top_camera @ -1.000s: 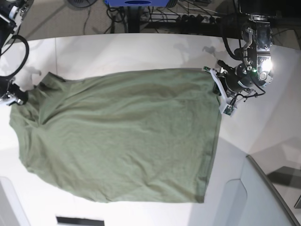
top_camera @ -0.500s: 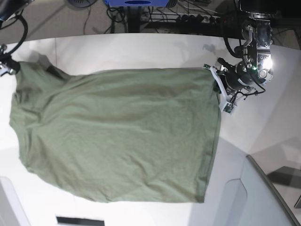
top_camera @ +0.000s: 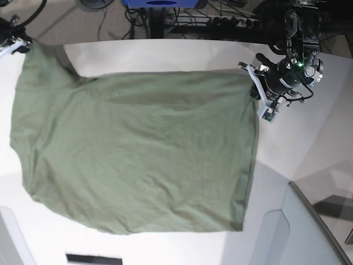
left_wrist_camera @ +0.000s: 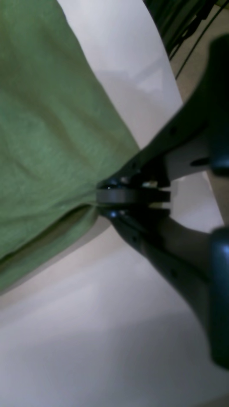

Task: Layout the t-shirt on the table in an organized manner, then fold the t-shirt properly
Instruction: 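Pull the shirt edge apart with both grippers to flatten the shirt, then drag the shirt edge with both grippers to straighten it on the table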

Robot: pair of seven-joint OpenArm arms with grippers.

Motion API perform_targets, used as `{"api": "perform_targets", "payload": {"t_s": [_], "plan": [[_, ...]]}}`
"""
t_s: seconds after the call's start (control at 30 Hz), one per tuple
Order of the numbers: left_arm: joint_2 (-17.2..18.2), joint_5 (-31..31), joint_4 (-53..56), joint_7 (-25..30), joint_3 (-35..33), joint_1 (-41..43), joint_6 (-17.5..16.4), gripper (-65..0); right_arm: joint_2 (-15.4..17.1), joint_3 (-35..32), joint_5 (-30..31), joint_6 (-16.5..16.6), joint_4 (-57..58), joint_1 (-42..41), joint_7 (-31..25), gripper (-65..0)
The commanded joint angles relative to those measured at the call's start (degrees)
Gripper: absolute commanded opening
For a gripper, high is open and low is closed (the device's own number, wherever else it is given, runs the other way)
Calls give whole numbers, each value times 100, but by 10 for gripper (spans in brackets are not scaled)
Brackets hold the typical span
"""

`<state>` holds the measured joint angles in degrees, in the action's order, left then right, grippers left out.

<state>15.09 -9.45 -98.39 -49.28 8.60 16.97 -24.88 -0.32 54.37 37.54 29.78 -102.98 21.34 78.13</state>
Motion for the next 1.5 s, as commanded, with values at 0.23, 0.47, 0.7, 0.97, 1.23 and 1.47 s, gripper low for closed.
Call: {"api": "perform_targets", "payload": {"t_s": [0.23, 0.47, 0.7, 0.97, 1.23, 1.47], "plan": [[51, -52, -100, 71, 41, -84, 14, -650, 1, -8, 400, 15, -397, 6, 187, -645], [51, -52, 50, 71, 41, -22, 22, -650, 1, -8, 391, 7, 96, -11, 187, -645], [25, -114, 41, 71, 50, 57, 22, -650, 273, -87, 391, 7, -45, -468, 187, -645], [-142, -123, 59, 27, 50, -550, 22, -650, 906, -791, 391, -433, 351, -1567, 187, -645], [-503, -123, 982, 27, 67, -1332, 22, -650, 1566, -1626, 391, -512, 2109, -2693, -169, -645], [-802, -123, 1791, 35, 1017, -1992, 14, -650, 2067, -2241, 391, -547, 3489, -3457, -881, -645]]}}
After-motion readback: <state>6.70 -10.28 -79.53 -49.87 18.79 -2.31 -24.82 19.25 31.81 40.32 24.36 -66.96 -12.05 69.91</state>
